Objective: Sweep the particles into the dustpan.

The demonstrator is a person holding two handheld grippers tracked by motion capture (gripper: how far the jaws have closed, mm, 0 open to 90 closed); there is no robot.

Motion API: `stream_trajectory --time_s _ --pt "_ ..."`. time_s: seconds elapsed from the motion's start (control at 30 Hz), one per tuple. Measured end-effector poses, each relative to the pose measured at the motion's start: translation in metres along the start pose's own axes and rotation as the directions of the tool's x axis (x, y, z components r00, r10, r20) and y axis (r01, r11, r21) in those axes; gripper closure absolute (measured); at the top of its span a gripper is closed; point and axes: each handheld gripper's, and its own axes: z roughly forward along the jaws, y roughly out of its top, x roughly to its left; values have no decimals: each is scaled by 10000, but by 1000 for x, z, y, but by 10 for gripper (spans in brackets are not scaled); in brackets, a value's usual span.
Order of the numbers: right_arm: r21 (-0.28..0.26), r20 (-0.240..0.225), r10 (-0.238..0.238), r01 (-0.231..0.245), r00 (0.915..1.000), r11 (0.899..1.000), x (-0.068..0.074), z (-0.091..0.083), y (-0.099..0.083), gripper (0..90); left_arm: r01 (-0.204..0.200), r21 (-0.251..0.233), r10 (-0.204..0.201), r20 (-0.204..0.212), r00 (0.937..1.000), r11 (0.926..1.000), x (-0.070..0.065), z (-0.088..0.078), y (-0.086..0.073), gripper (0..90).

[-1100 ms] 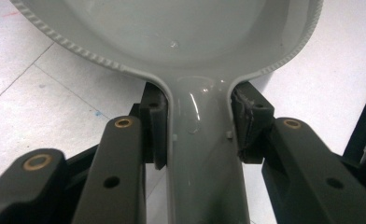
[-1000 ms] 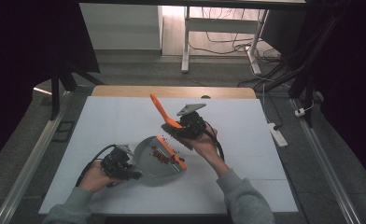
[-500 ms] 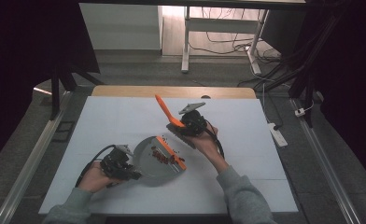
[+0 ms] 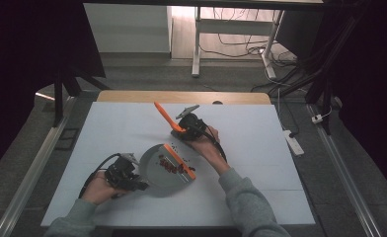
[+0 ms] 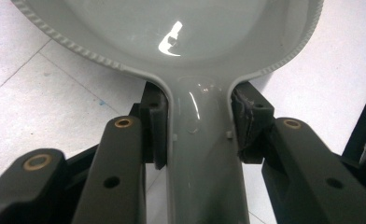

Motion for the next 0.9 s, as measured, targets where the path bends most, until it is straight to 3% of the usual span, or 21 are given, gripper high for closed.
stream_trajectory --time_s 0.33,0.57,0.73,0.8,0.9 --pt "321 -394 -246 259 9989 9992 14 2 0 705 21 -11 -21 28 10000 10000 0 0 0 619" --pt "258 -1059 -319 348 9939 9991 30 -6 -6 705 65 11 -65 39 10000 10000 0 2 0 619" --pt "-192 -1810 -130 97 9834 9998 41 -17 -10 705 26 89 -26 0 10000 10000 0 2 1 619" --pt "-344 -2216 -480 414 9740 9985 51 -21 -7 705 40 61 -40 6 10000 10000 0 2 1 619" --pt "-544 -2224 -628 520 9729 9972 54 -26 -5 705 26 61 -26 -1 10000 10000 0 2 1 619"
